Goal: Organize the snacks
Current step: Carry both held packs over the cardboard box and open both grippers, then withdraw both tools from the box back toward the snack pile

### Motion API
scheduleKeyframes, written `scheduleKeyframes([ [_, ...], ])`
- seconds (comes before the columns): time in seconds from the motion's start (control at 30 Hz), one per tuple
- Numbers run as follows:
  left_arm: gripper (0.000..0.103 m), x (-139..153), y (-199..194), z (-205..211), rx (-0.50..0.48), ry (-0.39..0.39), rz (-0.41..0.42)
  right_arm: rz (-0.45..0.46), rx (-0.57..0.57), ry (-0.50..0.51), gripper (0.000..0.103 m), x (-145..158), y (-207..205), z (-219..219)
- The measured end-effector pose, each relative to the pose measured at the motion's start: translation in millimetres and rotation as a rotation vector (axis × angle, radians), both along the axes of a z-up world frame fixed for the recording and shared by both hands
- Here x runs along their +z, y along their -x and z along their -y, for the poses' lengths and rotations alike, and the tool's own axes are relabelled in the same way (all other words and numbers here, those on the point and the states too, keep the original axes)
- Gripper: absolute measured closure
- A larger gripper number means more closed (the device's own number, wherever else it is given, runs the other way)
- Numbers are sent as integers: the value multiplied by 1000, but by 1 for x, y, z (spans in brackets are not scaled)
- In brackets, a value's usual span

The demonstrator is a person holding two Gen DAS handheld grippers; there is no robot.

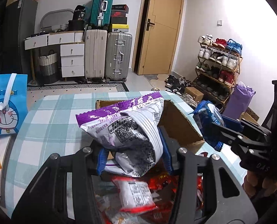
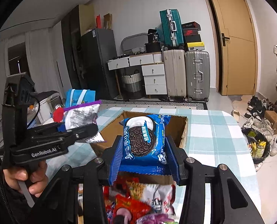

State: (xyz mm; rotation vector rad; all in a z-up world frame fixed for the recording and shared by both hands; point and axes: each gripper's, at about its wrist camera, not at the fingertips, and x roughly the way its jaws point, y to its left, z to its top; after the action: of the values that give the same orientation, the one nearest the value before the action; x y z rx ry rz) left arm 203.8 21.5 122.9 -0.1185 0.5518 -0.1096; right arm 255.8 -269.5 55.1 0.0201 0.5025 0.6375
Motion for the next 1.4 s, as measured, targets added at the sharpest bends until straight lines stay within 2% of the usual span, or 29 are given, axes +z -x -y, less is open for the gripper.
scheduleKeyframes([
  [0.27,58,-18,-46,7,4,-12,-33,-34,-2,2,58,-12,-29,-10],
  [0.53,58,-42,-86,19,13,-55,-72,-53,7,-1,58,-26,-52,-15],
  [0.97,58,-72,-117,35,16,-88,-111,-97,24,4,58,-44,-71,-21],
  [1.13,58,-76,-114,35,16,-92,-118,-108,22,15,58,-49,-70,-22],
  [1.23,53,-75,-108,35,7,-100,-123,-107,23,19,58,-49,-68,-22],
  [1.3,37,-71,-103,36,1,-96,-118,-97,24,18,57,-46,-65,-21],
  [1.33,32,-69,-98,35,1,-95,-110,-91,25,17,55,-44,-63,-20],
  [1.37,24,-66,-93,35,4,-94,-89,-83,22,12,51,-43,-61,-18],
  [1.4,22,-63,-87,35,6,-95,-73,-75,19,5,43,-41,-59,-16],
])
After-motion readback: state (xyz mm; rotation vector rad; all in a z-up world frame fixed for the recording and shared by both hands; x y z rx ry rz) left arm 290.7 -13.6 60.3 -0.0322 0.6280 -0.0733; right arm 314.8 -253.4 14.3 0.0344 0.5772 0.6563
